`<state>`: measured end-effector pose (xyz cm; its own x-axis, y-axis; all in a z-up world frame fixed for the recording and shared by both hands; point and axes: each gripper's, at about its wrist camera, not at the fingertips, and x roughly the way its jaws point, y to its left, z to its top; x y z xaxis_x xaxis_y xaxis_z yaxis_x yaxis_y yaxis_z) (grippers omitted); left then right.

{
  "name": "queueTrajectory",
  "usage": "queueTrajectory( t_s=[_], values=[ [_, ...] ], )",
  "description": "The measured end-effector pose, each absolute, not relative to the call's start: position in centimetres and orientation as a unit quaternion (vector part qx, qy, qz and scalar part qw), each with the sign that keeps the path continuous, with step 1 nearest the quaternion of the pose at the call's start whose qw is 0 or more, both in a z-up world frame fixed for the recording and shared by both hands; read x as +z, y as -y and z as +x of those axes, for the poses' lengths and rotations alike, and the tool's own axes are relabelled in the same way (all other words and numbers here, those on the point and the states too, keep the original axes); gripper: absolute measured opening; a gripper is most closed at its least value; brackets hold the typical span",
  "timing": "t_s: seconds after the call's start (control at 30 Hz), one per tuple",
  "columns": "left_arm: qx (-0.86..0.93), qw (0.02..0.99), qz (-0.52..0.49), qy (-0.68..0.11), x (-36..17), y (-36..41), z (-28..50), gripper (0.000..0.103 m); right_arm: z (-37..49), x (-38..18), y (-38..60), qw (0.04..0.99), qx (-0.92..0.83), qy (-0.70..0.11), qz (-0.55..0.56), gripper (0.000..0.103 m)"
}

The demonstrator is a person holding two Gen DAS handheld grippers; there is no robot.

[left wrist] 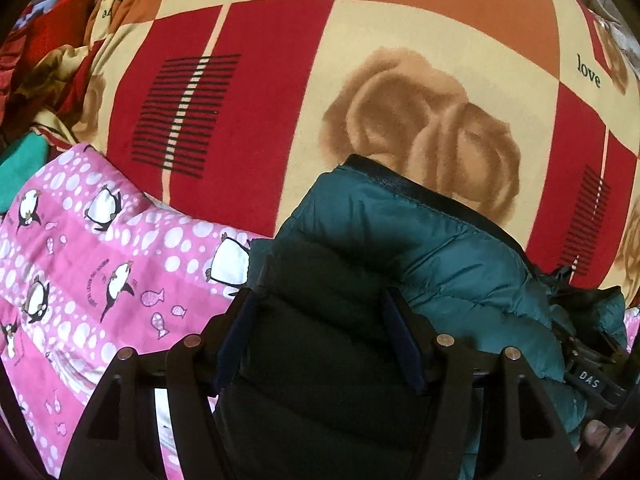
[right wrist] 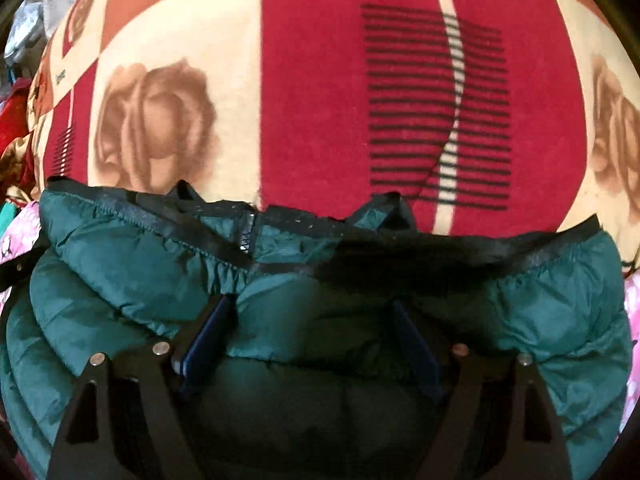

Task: Fold large clothes

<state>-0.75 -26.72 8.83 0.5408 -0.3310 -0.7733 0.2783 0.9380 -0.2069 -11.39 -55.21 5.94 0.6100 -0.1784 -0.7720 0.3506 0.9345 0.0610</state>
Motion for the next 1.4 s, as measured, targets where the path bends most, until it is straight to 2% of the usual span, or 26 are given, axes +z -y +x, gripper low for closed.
queueTrajectory(
  t_s=[0.2,0.37,0.6,0.73,0.9,1.13,1.3,1.4],
  values=[
    [-0.174,0.876,-0.029,-0.448,8.9,26.6,-0.8,0.043,-16.3,9.8,55.6,0.901,-0.135,-0.387,0.142,0.085],
    [-0.169,0.878,-0.027,-0.447,8.9,26.6,-0.9,0.044,-21.3,11.7,58.3,0.907,-0.178,-0.359,0.131,0.085],
    [-0.160,0.876,-0.035,-0.454,8.2,26.5,-0.6,0.050,-20.4,7.3,64.6,0.869,-0.230,-0.405,0.166,0.085],
    [-0.155,0.879,-0.029,-0.450,8.0,26.6,-0.7,0.051,-19.2,5.6,64.9,0.866,-0.236,-0.412,0.158,0.090],
    [-0.156,0.879,-0.026,-0.449,8.4,26.5,-1.2,0.051,-19.4,7.2,63.9,0.866,-0.242,-0.412,0.147,0.090],
    [-0.160,0.882,-0.025,-0.443,9.7,25.6,-2.8,0.051,-25.0,11.4,60.7,0.894,-0.197,-0.371,0.158,0.090],
    [-0.163,0.886,-0.008,-0.434,10.4,25.5,-4.3,0.051,-24.6,9.5,58.9,0.881,-0.193,-0.407,0.144,0.091],
    [-0.163,0.889,-0.003,-0.428,11.1,25.2,-5.4,0.051,-23.4,7.0,58.5,0.868,-0.206,-0.429,0.143,0.095]
  ],
)
